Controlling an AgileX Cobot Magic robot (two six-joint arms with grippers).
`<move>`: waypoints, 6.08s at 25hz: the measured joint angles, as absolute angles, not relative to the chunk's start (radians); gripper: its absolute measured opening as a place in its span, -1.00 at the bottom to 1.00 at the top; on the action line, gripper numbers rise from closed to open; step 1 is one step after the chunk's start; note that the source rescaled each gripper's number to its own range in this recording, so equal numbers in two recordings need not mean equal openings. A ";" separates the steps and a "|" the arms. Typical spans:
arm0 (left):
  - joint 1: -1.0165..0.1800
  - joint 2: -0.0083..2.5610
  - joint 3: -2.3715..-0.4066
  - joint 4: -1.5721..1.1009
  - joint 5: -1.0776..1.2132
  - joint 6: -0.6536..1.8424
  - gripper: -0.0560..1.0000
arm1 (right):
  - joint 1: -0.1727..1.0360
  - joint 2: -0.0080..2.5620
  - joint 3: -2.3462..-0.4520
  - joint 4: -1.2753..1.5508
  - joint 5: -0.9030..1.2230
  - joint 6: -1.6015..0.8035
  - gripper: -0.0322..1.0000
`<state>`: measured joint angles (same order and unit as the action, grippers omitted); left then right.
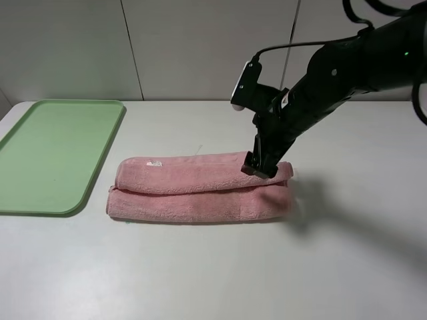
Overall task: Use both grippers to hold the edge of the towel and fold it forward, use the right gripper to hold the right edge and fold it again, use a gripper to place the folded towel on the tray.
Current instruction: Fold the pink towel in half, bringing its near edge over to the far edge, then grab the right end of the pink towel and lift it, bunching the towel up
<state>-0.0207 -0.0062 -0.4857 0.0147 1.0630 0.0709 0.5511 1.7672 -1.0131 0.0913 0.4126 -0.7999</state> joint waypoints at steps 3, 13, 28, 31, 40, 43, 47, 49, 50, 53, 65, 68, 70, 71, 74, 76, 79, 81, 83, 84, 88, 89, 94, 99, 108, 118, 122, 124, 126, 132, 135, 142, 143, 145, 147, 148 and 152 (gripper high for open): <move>-0.021 -0.006 -0.486 0.015 1.063 0.071 1.00 | 0.551 1.825 -1.013 0.089 0.420 -0.800 1.00; -0.021 -0.006 -0.486 0.015 1.063 0.071 1.00 | 0.636 1.881 -1.013 0.085 0.285 -0.800 1.00; -0.021 -0.006 -0.486 0.015 1.063 0.071 1.00 | 0.697 1.975 -1.013 0.081 0.160 -0.800 1.00; -0.021 -0.006 -0.486 0.015 1.063 0.071 1.00 | 0.697 1.976 -1.013 0.061 0.132 -0.800 1.00; -0.021 -0.006 -0.486 0.015 1.063 0.071 1.00 | 0.697 2.029 -1.013 0.054 0.085 -0.800 1.00; -0.021 -0.006 -0.486 0.014 1.063 0.071 1.00 | 0.697 2.029 -1.013 0.052 0.078 -0.800 1.00; -0.021 -0.006 -0.486 0.014 1.063 0.071 1.00 | 0.697 2.030 -1.014 0.051 0.071 -0.800 1.00; -0.021 -0.006 -0.486 0.014 1.063 0.071 1.00 | 0.697 2.030 -1.026 0.046 0.080 -0.800 1.00; -0.021 -0.006 -0.486 0.014 1.063 0.071 1.00 | 0.697 2.030 -1.034 0.039 0.085 -0.800 1.00; -0.021 -0.006 -0.486 0.013 1.063 0.071 1.00 | 0.697 2.030 -1.072 0.023 0.100 -0.800 1.00; -0.021 -0.006 -0.486 0.013 1.063 0.071 1.00 | 0.626 2.031 -1.262 -0.076 0.206 -0.800 1.00; -0.021 -0.006 -0.486 0.013 1.063 0.071 1.00 | 0.584 2.032 -1.293 -0.103 0.206 -0.800 1.00; -0.021 -0.006 -0.486 0.013 1.063 0.071 1.00 | 0.560 2.032 -1.300 -0.110 0.202 -0.800 1.00; -0.021 -0.006 -0.486 0.013 1.063 0.071 1.00 | 0.549 2.032 -1.300 -0.112 0.200 -0.800 1.00; -0.021 -0.006 -0.486 0.013 1.063 0.071 1.00 | 0.524 2.032 -1.300 -0.113 0.199 -0.800 1.00; -0.021 -0.006 -0.486 0.013 1.063 0.071 1.00 | 0.516 2.032 -1.300 -0.113 0.199 -0.800 1.00; -0.021 -0.006 -0.486 0.013 1.063 0.071 1.00 | 0.516 2.032 -1.300 -0.113 0.205 -0.797 1.00; -0.021 -0.006 -0.486 0.013 1.063 0.071 1.00 | 0.516 2.030 -1.302 -0.086 0.232 -0.777 1.00; -0.021 -0.006 -0.486 0.013 1.063 0.071 1.00 | 0.513 2.024 -1.302 -0.019 0.274 -0.736 1.00; -0.021 -0.006 -0.486 0.013 1.063 0.071 1.00 | 0.508 2.018 -1.302 0.009 0.294 -0.701 1.00; -0.021 -0.006 -0.486 0.013 1.063 0.071 1.00 | 0.476 1.969 -1.302 0.052 0.372 -0.494 1.00; -0.021 -0.006 -0.486 0.013 1.063 0.071 1.00 | 0.466 1.954 -1.302 0.053 0.391 -0.425 1.00; -0.021 -0.006 -0.486 0.013 1.063 0.071 1.00 | 0.413 1.884 -1.302 -0.022 0.577 0.000 1.00; -0.021 -0.006 -0.486 0.013 1.063 0.071 1.00 | 0.385 1.846 -1.284 -0.101 0.775 0.229 1.00; -0.021 -0.008 -0.486 0.013 1.063 0.071 1.00 | 0.365 1.839 -1.079 0.020 0.652 0.253 1.00; -0.021 -0.008 -0.486 0.013 1.063 0.071 1.00 | 0.368 1.897 -1.030 0.099 0.564 0.250 1.00; -0.021 -0.008 -0.486 0.013 1.063 0.071 1.00 | 0.371 1.939 -1.030 0.115 0.532 0.249 1.00; -0.021 -0.008 -0.486 0.013 1.063 0.071 1.00 | 0.371 1.959 -1.030 0.118 0.525 0.246 1.00; -0.021 -0.008 -0.486 0.013 1.063 0.071 1.00 | 0.371 1.976 -1.030 0.120 0.510 0.242 1.00; -0.021 -0.008 -0.486 0.013 1.063 0.071 1.00 | 0.371 2.005 -1.031 0.131 0.493 0.223 1.00; -0.021 -0.008 -0.486 0.013 1.063 0.071 1.00 | 0.371 2.011 -1.034 0.131 0.495 0.223 1.00; -0.021 -0.008 -0.486 0.013 1.063 0.071 1.00 | 0.371 2.016 -1.037 0.124 0.482 0.256 0.66; -0.021 -0.008 -0.486 0.013 1.063 0.071 1.00 | 0.371 2.017 -1.037 0.119 0.480 0.277 0.51; -0.021 -0.008 -0.486 0.013 1.063 0.071 1.00 | 0.368 2.019 -1.037 0.110 0.480 0.327 0.17; -0.021 -0.008 -0.486 0.013 1.063 0.071 1.00 | 0.368 2.022 -1.037 0.127 0.472 0.380 -0.28; -0.021 -0.008 -0.486 0.013 1.063 0.071 1.00 | 0.371 2.025 -1.037 0.132 0.464 0.406 -0.47; -0.021 -0.008 -0.486 0.013 1.063 0.071 1.00 | 0.376 2.028 -1.037 0.142 0.455 0.441 -0.86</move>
